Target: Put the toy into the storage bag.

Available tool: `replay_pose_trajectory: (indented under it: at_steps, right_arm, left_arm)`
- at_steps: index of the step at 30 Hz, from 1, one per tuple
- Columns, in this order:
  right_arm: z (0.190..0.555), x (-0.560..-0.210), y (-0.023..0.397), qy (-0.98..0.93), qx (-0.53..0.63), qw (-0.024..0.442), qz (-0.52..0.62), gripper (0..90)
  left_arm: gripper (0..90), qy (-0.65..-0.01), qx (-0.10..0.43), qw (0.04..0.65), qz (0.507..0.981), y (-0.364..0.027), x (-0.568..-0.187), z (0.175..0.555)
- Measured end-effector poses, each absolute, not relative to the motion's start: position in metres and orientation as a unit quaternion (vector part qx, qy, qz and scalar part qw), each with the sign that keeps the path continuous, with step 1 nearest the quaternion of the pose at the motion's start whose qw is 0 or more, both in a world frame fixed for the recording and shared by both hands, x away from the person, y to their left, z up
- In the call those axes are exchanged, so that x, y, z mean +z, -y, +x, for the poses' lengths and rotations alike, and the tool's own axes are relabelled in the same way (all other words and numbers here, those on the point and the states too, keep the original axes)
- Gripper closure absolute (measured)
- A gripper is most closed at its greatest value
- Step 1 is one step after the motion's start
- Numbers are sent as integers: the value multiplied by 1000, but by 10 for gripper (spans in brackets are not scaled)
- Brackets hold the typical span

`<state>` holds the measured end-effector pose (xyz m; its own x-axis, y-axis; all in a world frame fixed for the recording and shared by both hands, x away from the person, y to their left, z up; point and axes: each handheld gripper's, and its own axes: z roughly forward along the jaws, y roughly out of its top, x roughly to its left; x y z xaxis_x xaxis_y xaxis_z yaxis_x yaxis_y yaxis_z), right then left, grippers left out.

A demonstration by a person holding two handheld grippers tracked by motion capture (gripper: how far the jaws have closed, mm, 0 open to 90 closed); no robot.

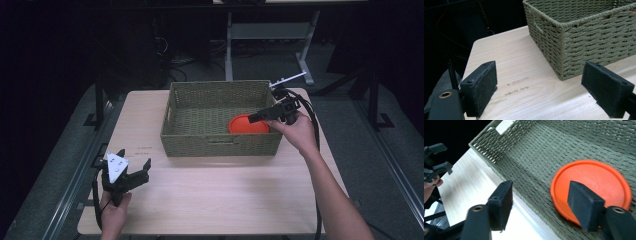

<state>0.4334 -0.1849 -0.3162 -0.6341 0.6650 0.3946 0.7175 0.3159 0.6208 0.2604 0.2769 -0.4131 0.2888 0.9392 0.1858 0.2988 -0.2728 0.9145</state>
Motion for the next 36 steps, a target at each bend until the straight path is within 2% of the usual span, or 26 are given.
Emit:
replay_pose_trajectory:
  at_steps: [13,36]
  right_arm:
    - [408,-317,197,805,-422,41,-414,315]
    - [367,-345,210,806,-439,63,-393,283]
  left_arm:
    - [128,-445,396,405,694,-276,-413,260]
    - [127,-444,396,404,695,-275,-414,260]
